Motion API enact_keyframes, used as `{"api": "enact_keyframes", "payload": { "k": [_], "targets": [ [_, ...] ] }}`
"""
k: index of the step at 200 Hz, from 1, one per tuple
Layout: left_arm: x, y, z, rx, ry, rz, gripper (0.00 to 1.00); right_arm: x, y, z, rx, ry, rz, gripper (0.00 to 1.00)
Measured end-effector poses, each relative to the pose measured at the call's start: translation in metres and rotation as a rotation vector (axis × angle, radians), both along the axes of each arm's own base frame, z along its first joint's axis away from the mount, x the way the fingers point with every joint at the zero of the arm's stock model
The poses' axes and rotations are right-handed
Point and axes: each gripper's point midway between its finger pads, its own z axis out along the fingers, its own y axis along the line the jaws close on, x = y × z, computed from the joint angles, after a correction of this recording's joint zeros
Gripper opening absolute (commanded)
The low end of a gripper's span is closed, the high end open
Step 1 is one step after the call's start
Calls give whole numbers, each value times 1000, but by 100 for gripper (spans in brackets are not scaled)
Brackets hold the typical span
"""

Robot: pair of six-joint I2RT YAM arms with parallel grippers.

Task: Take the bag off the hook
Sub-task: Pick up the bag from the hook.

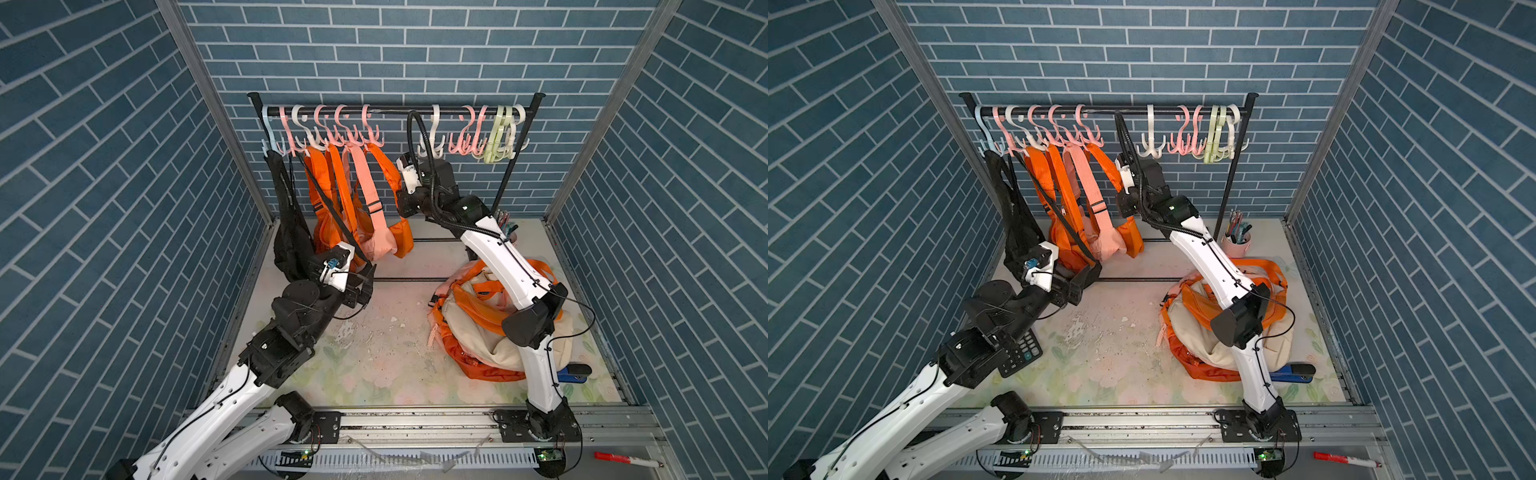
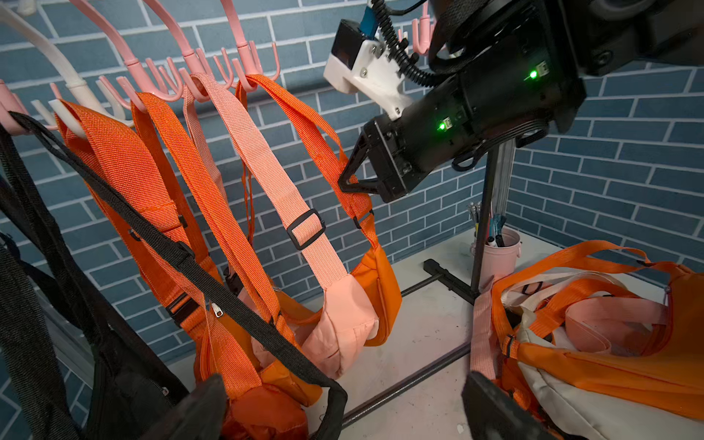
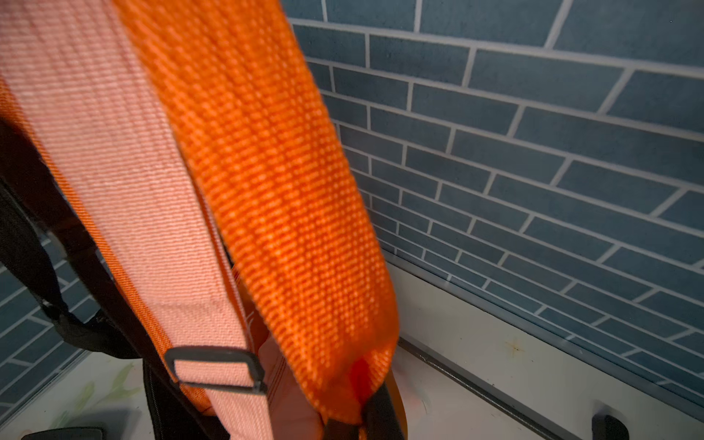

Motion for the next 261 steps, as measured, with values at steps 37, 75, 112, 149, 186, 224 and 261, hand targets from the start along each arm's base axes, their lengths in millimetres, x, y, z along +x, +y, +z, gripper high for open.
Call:
{"api": "enact_keyframes", "payload": {
  "k": [37,75,112,149,186,224,261],
  "targets": [
    [9,-2,-10,-2,37,7,97,-8,-12,8,-10,-6,-18,0],
    [18,-9,-17,11,66,1,97,-14,-24,3,-39,0,-41,0],
    [28,-12,4,-6,43,10,96,-24,-37,-1,-52,5,-49,0],
    [39,-19,29,-32,0,12,97,-32,-55,9,-39,-15,-62,0],
    [61,-35,44,-29,-19,10,97,-35,-81,12,-35,-27,-93,0],
    [86,-53,53,-12,-32,-3,97,-35,-110,12,-26,-26,-128,0],
    [114,-68,59,-13,-41,-34,97,-35,-133,13,-4,-9,-135,0]
  ]
}}
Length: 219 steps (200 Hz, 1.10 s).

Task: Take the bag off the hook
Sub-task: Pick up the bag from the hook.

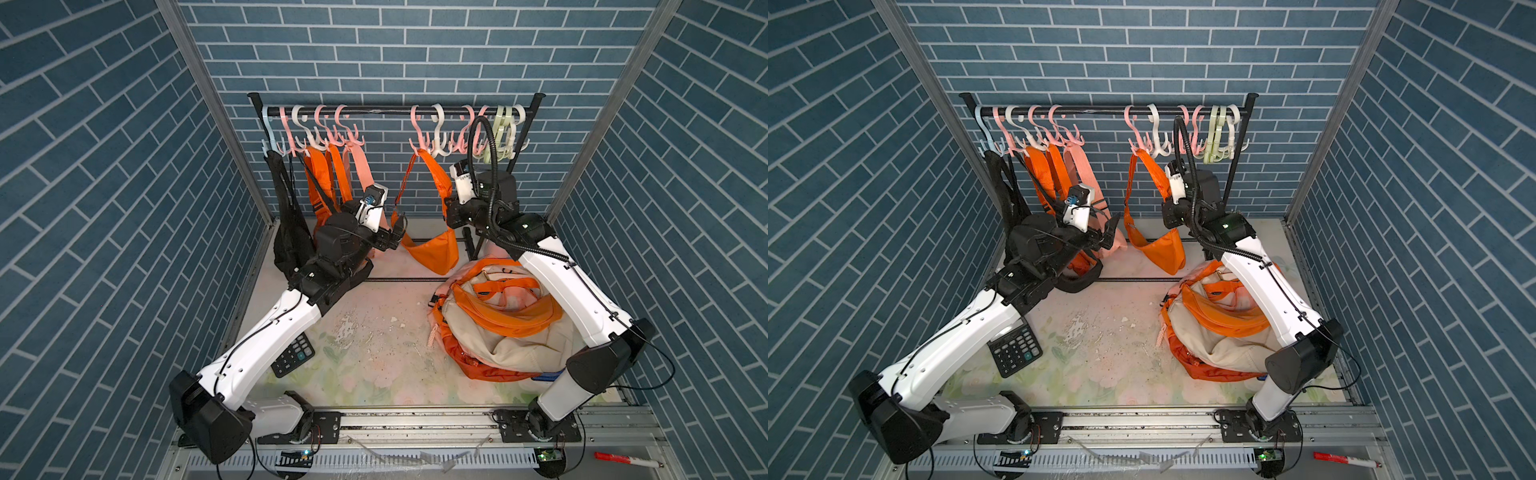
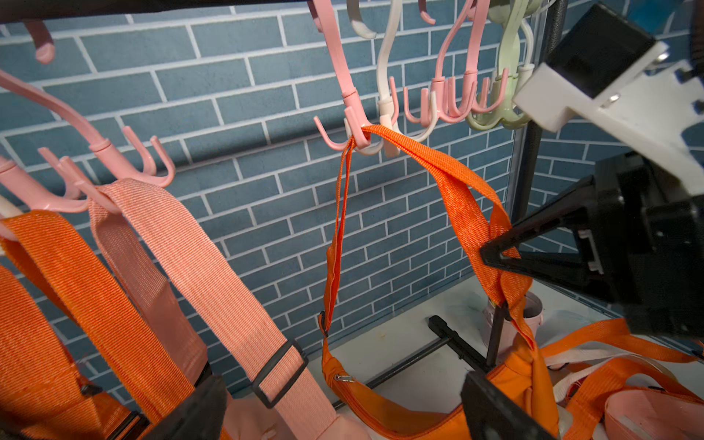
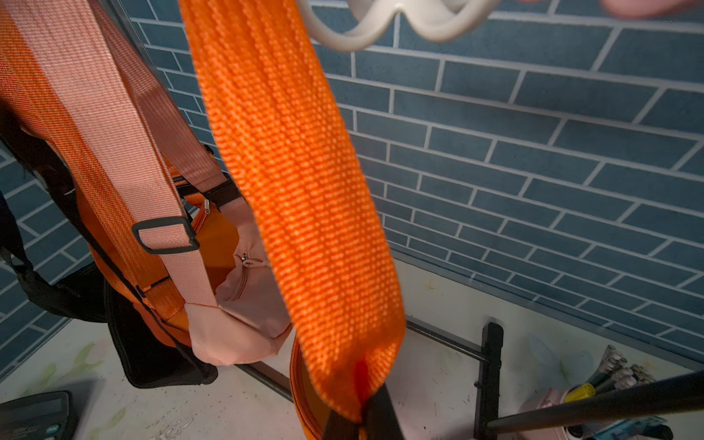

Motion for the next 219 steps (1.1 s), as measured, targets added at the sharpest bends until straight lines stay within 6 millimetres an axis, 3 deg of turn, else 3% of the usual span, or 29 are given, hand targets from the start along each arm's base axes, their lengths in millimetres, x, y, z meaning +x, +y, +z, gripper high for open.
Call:
{"api": "enact_keyframes", "payload": {
  "k": [96,144,189,219],
  "targets": [
    [72,-32,-14,-10,26,-161,93,0,-14,-2,15,31,19,0],
    [97,-51,-23,-50,2,-259,88,-3,-14,-7,15,55,40,0],
    [117,-71,-19,-91,-29,-324,80,-8,-11,-12,16,86,71,0],
    [127,-77,-11,-110,-63,-337,69,-11,-9,-14,24,101,84,0]
  ]
}}
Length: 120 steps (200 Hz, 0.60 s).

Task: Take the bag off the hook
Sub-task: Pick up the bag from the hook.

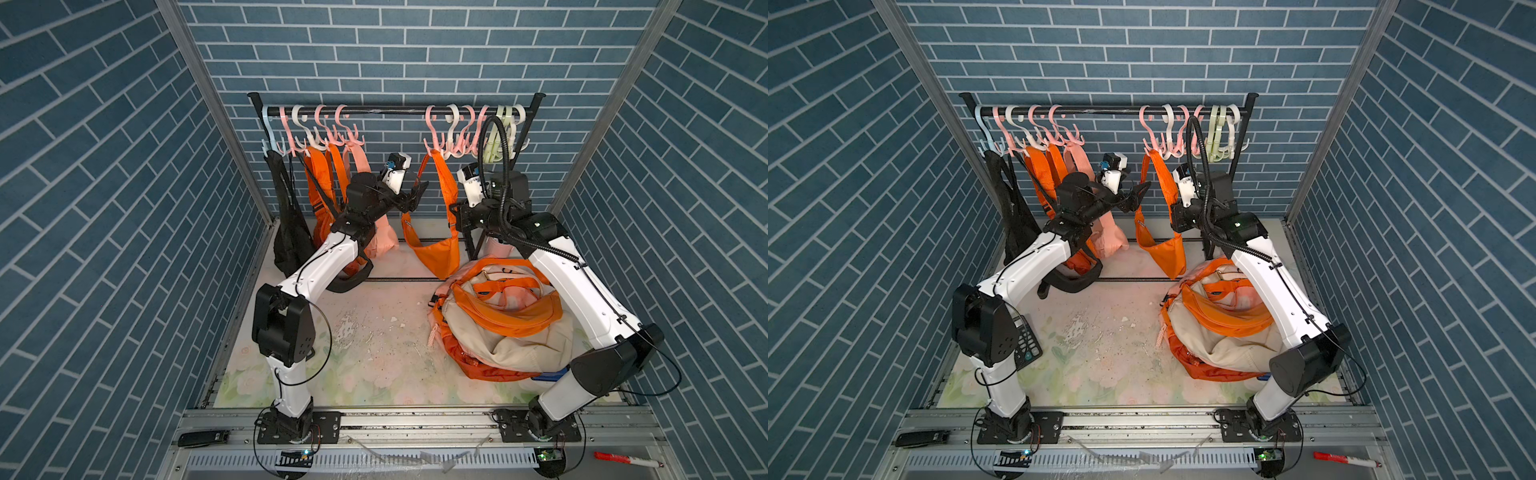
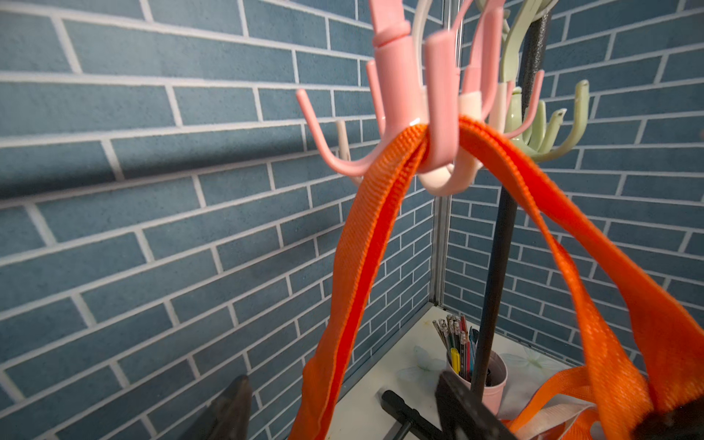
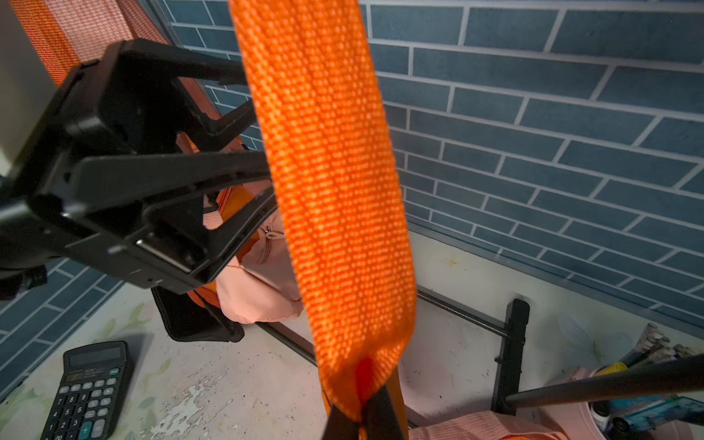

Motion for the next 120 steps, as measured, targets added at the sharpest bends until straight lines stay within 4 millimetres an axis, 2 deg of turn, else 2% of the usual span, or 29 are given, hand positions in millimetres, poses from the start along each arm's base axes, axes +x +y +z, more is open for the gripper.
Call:
{"api": "enact_keyframes", "payload": {
  "k": [23,79,120],
  "targets": [
    [7,-3,2,-21,-6,-4,55,-1,0,-1,0,6,3,0],
    [14,-12,4,-31,-20,-47,0,-2,-1,-3,-6,18,2,0],
    [13,-13,3,-28,-4,-63,0,-4,-2,2,-4,17,2,0]
  ]
}}
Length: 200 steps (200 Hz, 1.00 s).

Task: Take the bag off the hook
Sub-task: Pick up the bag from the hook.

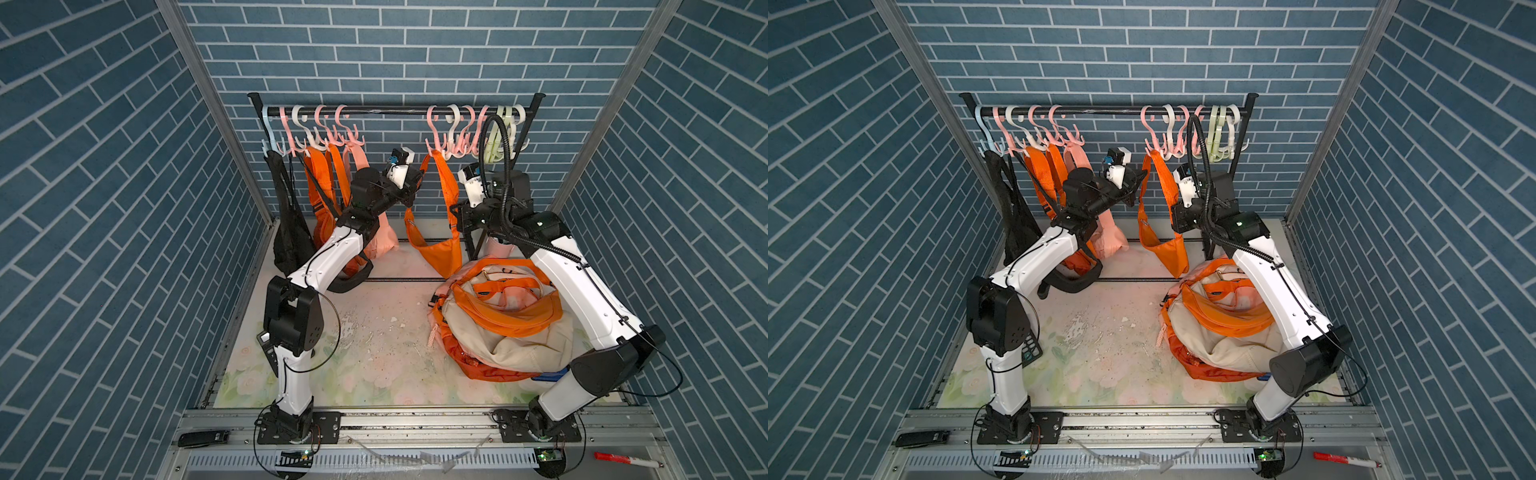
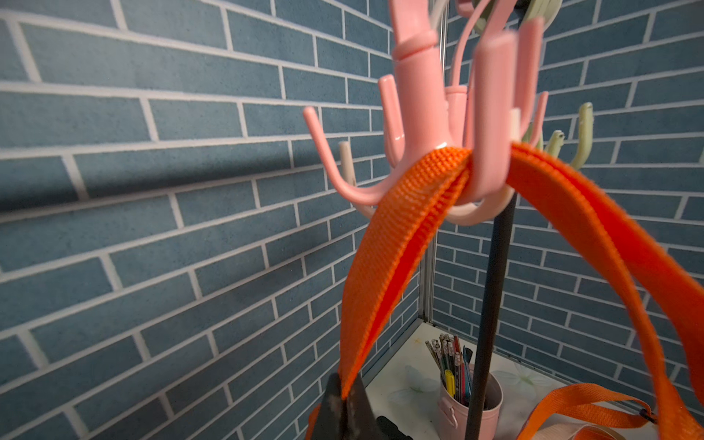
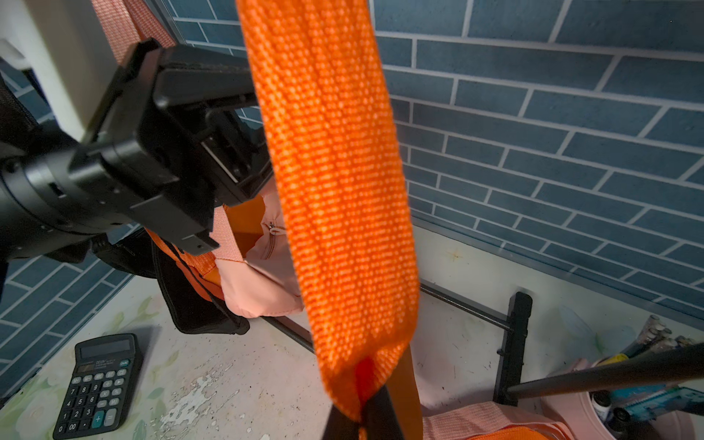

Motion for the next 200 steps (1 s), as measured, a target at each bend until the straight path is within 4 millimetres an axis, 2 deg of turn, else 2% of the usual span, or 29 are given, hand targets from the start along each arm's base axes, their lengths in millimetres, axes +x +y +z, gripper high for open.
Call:
{"api": "enact_keyframes", "payload": {
  "k": [19,59,113,155,200],
  "targets": [
    [-1,1,1,6,13,3,0,-1,0,2,6,3,-3,0],
    [-13,7,19,4,11,8,0,-1,0,15,25,-13,-4,0],
    [-36,21,60,-4,-43,24,0,3,6,43,76,-56,7,0],
    [-62,37,97,-2,-102,52,0,2,8,47,82,-51,22,0],
    [-100,59,138,-12,-186,84,0,-1,8,45,87,-30,23,0]
  ]
}}
